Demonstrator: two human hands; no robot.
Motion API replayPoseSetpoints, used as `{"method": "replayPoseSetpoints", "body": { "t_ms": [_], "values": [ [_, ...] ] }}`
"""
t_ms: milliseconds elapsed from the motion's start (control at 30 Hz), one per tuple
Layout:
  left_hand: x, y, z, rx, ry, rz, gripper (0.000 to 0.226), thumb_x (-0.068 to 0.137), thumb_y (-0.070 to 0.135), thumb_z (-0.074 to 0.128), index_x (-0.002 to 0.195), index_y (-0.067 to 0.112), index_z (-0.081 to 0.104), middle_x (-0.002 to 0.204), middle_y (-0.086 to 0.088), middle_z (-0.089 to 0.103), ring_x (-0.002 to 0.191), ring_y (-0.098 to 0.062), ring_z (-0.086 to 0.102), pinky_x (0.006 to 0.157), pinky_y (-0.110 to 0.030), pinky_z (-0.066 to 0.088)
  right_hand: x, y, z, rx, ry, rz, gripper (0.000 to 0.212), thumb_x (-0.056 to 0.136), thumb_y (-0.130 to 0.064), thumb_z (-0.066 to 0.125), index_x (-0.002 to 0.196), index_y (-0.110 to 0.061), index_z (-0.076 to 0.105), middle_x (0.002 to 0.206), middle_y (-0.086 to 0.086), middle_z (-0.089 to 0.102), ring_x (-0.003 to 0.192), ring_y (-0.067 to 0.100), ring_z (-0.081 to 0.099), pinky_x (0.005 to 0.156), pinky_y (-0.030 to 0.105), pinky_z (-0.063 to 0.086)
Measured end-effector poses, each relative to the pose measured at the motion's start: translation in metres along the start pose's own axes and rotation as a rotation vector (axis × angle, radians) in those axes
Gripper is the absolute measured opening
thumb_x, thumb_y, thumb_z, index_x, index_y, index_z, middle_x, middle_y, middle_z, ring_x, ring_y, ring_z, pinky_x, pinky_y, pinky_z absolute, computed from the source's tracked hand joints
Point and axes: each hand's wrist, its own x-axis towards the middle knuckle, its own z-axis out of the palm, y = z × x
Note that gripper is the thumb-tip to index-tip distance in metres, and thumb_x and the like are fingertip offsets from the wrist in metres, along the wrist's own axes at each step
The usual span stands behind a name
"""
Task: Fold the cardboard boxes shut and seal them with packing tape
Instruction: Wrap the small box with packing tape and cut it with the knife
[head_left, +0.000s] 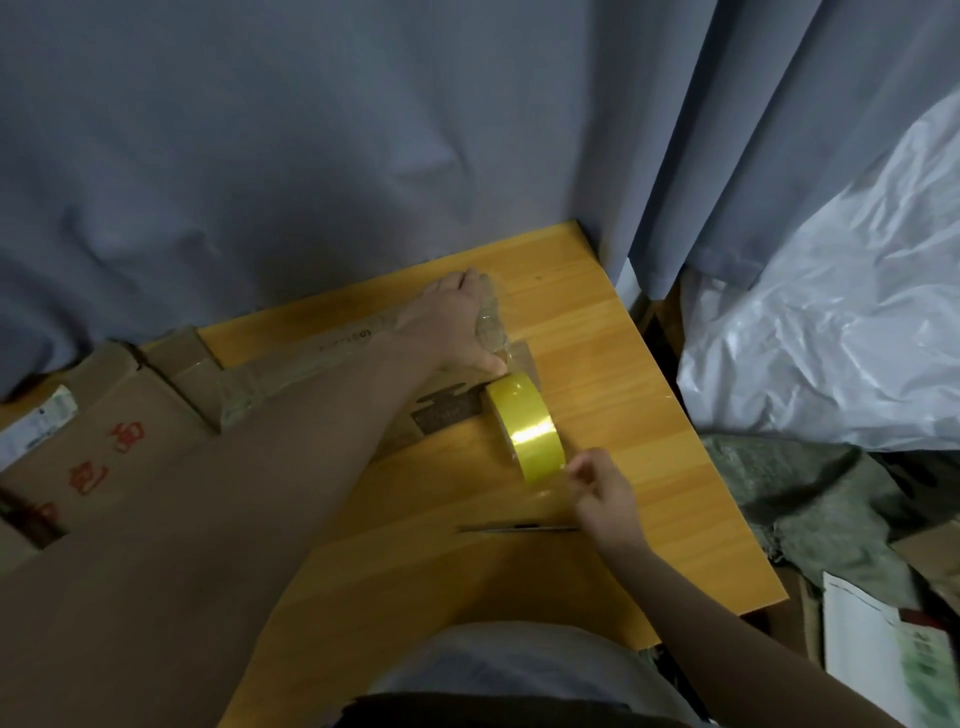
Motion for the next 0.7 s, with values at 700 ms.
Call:
{"method": "replayPoseSetpoints", "body": {
  "t_ms": [700],
  "values": [
    [-0.011, 0.031, 0.004, 0.174, -0.009, 0.376, 0.11, 0.055, 0.044, 0.086, 0.144, 0.014, 0.028, 0.144, -0.004, 0.036, 0.132, -0.023, 0.035, 0.104, -0.035, 0.038, -0.006, 0.052, -0.083, -0.217, 0.122, 0.498, 0.022, 0.09, -0.01, 0.055, 0.109, -0.003, 0.064, 0.08, 0.016, 0.063, 0.067, 0.026, 0.054, 0.06, 0.03, 0.04]
  ]
}}
